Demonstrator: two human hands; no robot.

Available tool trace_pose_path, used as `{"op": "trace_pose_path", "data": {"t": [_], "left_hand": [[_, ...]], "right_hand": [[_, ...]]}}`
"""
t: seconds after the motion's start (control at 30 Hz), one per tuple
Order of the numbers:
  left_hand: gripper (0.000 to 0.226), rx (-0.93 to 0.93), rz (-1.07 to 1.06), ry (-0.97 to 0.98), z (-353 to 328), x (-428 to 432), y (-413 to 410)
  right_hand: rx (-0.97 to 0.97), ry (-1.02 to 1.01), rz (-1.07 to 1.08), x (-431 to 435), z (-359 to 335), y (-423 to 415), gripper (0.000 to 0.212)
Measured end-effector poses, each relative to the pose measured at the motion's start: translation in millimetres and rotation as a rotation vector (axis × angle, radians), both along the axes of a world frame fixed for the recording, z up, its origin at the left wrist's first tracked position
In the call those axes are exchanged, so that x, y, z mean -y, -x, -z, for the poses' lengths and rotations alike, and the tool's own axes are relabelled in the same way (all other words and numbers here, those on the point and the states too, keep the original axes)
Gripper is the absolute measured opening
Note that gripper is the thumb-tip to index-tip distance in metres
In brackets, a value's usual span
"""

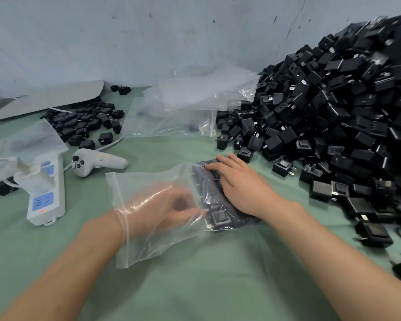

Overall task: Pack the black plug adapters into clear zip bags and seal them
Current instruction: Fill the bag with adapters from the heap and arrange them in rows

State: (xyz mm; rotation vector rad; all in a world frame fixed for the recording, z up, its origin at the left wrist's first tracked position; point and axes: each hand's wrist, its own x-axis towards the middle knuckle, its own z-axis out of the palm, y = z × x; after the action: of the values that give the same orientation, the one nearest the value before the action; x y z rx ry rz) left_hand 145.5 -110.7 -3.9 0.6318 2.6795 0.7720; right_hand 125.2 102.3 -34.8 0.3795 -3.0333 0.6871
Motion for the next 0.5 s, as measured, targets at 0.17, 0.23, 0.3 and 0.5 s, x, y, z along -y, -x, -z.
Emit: {"op": "trace_pose_path", "data": {"t": [0.17, 0.23, 0.3, 0.5], "left_hand": [[0.031, -0.314, -0.063, -0.092, -8, 51, 6], [0.026, -0.266, -0.054, -0.113, -3, 62, 4], [0.017, -0.259, -0.063, -0.165, 2, 76, 0], [0.041, 0.273, -0.578, -1.122, -2, 101, -22]], "right_hand": [[-0.016, -0.028, 0.009, 2, -1, -1, 0.048], [-0.071, -0.083, 0.047, 4, -1, -2, 0.045], [-0.159, -0.136, 0.076, 7, -3, -6, 0.043], [-0.201, -0.058, 0.097, 27, -10, -24, 0.043]]}}
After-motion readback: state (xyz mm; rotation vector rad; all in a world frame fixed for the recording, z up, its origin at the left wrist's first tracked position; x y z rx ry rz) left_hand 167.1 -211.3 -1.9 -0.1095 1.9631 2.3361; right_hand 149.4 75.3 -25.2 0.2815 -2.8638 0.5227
